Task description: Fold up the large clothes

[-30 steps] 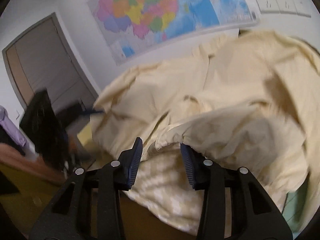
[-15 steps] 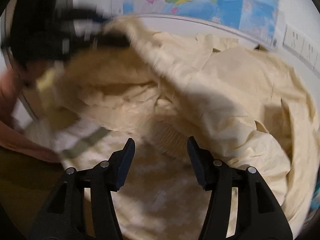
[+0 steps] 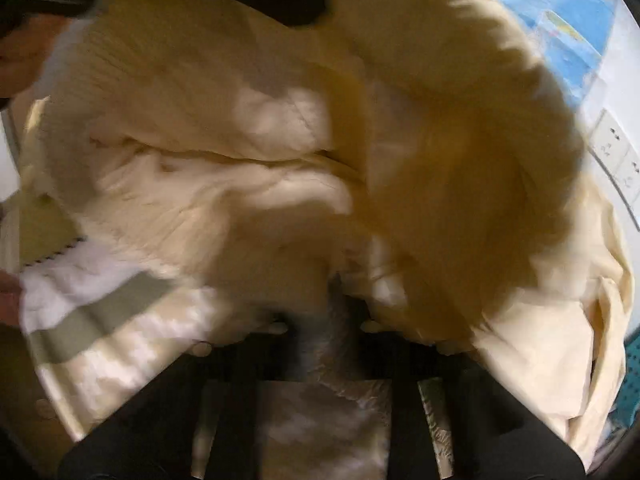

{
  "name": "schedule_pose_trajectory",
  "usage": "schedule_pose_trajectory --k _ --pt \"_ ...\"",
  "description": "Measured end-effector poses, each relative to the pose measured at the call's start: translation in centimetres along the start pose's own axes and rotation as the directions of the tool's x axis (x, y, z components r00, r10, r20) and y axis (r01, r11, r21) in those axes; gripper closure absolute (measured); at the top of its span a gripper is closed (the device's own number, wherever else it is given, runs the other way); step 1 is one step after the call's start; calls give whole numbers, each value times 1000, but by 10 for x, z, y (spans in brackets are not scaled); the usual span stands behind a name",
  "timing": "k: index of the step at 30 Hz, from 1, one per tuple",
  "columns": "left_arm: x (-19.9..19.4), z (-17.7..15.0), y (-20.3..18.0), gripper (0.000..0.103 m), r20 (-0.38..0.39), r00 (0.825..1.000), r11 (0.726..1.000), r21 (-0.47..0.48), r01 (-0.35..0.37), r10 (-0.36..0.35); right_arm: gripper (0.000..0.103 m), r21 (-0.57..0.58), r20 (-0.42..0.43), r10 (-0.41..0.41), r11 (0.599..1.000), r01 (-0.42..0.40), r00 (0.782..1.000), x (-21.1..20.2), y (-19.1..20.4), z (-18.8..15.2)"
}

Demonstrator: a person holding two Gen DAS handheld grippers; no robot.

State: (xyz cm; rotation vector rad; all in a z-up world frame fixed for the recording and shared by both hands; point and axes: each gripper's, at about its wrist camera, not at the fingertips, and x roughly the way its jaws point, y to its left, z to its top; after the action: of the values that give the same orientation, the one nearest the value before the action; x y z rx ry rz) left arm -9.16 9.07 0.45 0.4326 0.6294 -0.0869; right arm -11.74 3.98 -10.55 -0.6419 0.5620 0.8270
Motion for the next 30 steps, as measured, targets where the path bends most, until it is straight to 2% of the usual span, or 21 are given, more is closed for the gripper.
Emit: schedule_pose_trajectory --k 1,2,4,7,10,12,13,14,15,16,17,18,20,21,23,24,26,28,30 --pt "1 0 1 45 -6 1000 1000 -11 10 -10 98 -12 -4 28 1000 -28 1000 -7 4 -1" --pt "1 -1 1 45 -11 1000 1000 -15 8 -8 98 -3 6 94 996 -94 996 -25 6 -2" --pt "4 -4 -3 45 -24 1000 1000 -4 -16 16 98 -14 38 155 988 -154 987 -59 9 -6" --pt "10 -9 -8 45 -42 999 1000 10 1 -1 98 -33 21 257 966 -256 966 -101 15 -24" --pt "16 -16 -17 45 -58 998 999 22 41 -40 98 -3 -76 302 953 -304 950 -96 21 -49" --pt "23 -23 -27 45 -84 994 997 34 71 -68 97 38 -101 294 956 -291 951 -82 21 -57" --pt "24 -27 -31 45 -95 992 995 39 92 -88 88 72 -125 333 942 -327 935 -76 21 -62" --pt "26 -32 -37 45 -105 989 993 52 107 -101 77 77 -123 347 937 -340 930 -78 21 -65" --pt "27 -37 -41 44 -115 988 992 61 112 -105 70 81 -102 358 933 -351 928 -86 19 -68" --pt "28 -43 -47 44 -133 984 990 67 126 -117 56 94 -80 385 921 -377 920 -95 15 -71" --pt "29 -50 -53 44 -155 979 986 83 143 -129 49 106 -50 404 912 -397 913 -106 10 -74" --pt "30 -58 -59 42 -169 977 983 103 152 -134 49 122 -9 406 908 -402 914 -119 1 -78" --pt "30 -67 -66 41 -173 974 979 120 166 -144 49 217 94 444 864 -454 891 -150 -31 -94" --pt "30 -68 -67 41 -171 974 978 120 168 -147 48 259 131 423 859 -442 897 -161 -44 -101" --pt "30 -68 -67 41 -169 972 978 106 180 -160 42 422 241 375 790 -445 895 -180 -90 -124" --pt "29 -68 -68 41 -164 972 977 103 186 -168 39 495 245 328 767 -409 912 -177 -107 -132" --pt "29 -65 -70 41 -156 971 975 107 196 -178 39 583 180 273 744 -326 945 -154 -130 -130" --pt "30 -65 -75 41 -164 971 974 123 192 -171 39 655 99 202 724 -216 974 -131 -146 -144" --pt "29 -65 -80 41 -167 973 973 140 181 -157 50 701 47 189 693 -167 981 -111 -164 -154"
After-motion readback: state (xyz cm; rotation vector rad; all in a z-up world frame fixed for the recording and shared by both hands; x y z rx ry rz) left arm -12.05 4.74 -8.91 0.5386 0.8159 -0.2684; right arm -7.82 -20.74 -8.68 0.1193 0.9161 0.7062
